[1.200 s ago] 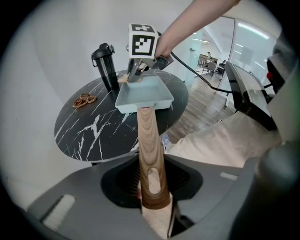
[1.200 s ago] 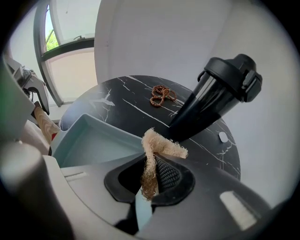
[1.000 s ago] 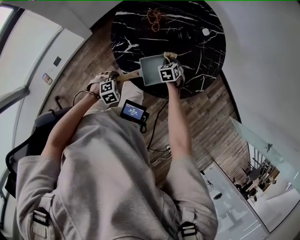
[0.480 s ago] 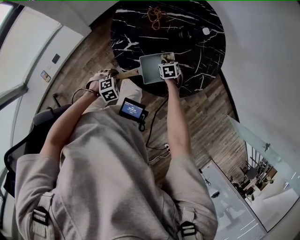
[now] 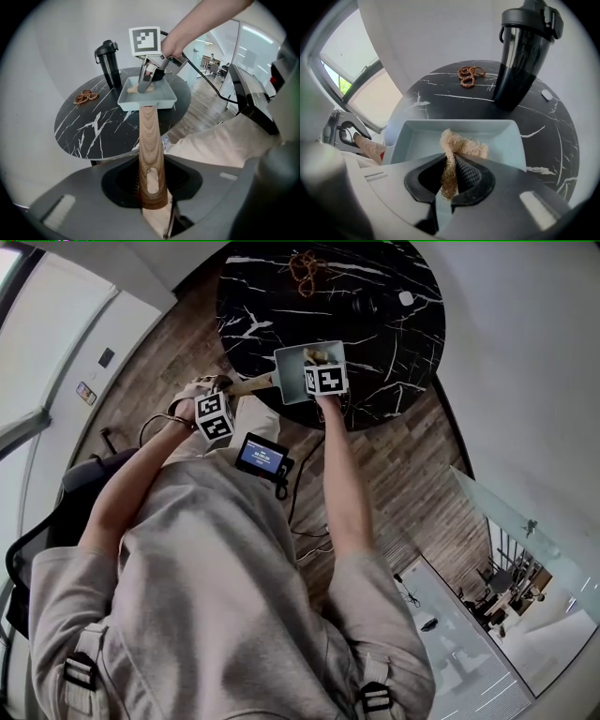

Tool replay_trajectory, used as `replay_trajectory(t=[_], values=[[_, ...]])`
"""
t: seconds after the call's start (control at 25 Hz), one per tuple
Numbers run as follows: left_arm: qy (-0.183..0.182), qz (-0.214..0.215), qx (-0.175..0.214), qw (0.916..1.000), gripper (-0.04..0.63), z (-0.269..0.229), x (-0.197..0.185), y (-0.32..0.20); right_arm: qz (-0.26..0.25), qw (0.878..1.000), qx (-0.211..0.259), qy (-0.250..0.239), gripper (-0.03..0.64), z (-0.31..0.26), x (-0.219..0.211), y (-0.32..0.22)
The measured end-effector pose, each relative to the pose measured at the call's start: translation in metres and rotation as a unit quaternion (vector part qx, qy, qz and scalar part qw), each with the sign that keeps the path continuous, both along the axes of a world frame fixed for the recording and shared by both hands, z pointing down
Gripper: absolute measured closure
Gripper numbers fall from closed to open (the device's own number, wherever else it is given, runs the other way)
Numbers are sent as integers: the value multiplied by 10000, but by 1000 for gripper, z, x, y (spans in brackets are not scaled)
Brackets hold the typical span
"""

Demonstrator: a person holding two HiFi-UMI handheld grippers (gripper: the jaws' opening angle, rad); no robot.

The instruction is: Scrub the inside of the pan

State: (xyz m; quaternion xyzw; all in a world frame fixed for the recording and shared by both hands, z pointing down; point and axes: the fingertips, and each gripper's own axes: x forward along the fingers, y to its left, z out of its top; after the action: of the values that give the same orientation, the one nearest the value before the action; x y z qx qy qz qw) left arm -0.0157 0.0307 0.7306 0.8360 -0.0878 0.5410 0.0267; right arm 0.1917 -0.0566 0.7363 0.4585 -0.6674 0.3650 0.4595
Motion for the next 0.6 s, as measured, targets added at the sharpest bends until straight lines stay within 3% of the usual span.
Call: replay_trajectory(t=[0.6], values=[[-37,-58,-2,10000,484,2,0,-1,308,9955,-286,-849,575,5,-49,15]])
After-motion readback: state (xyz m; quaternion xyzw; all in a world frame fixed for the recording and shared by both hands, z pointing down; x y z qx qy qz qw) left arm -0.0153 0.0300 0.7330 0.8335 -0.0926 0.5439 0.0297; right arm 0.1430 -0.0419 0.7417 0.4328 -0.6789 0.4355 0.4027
